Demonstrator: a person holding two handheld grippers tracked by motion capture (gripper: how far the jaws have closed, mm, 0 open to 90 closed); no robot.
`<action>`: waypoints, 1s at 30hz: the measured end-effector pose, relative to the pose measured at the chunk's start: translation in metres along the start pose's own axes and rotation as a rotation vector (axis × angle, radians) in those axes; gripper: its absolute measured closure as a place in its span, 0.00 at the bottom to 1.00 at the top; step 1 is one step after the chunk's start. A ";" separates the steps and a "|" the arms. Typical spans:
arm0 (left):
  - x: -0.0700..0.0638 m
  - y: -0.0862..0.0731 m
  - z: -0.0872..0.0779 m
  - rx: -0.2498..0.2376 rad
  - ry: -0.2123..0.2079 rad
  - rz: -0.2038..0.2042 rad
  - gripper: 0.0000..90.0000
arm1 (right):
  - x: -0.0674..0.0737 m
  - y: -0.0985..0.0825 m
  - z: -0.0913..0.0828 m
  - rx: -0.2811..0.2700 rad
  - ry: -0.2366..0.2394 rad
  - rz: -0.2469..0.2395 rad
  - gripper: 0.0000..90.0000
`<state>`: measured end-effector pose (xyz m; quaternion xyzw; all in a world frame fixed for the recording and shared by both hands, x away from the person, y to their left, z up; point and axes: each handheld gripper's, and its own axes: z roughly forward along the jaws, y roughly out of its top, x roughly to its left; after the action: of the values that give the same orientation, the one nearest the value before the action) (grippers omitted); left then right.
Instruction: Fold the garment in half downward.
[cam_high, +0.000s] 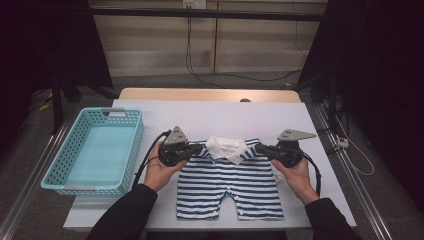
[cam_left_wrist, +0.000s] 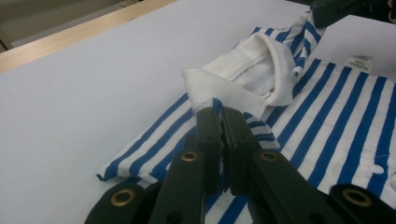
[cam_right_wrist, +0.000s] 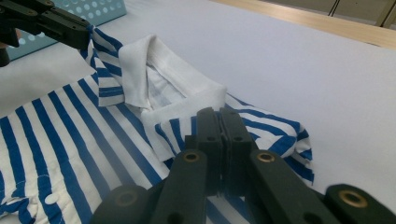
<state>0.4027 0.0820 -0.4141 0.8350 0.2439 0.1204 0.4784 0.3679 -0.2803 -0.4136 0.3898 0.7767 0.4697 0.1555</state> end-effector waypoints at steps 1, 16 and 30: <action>0.000 0.000 -0.001 0.003 0.005 0.006 0.96 | 0.001 -0.001 0.001 0.004 0.002 -0.002 0.99; -0.008 -0.010 -0.010 0.031 -0.025 0.002 0.96 | 0.008 -0.007 -0.003 0.012 0.023 0.001 0.98; -0.016 -0.004 -0.017 0.002 -0.055 -0.011 0.96 | 0.010 -0.009 -0.013 -0.002 0.034 0.009 0.98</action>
<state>0.3808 0.0883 -0.4087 0.8371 0.2355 0.0944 0.4847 0.3496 -0.2829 -0.4139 0.3850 0.7770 0.4777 0.1407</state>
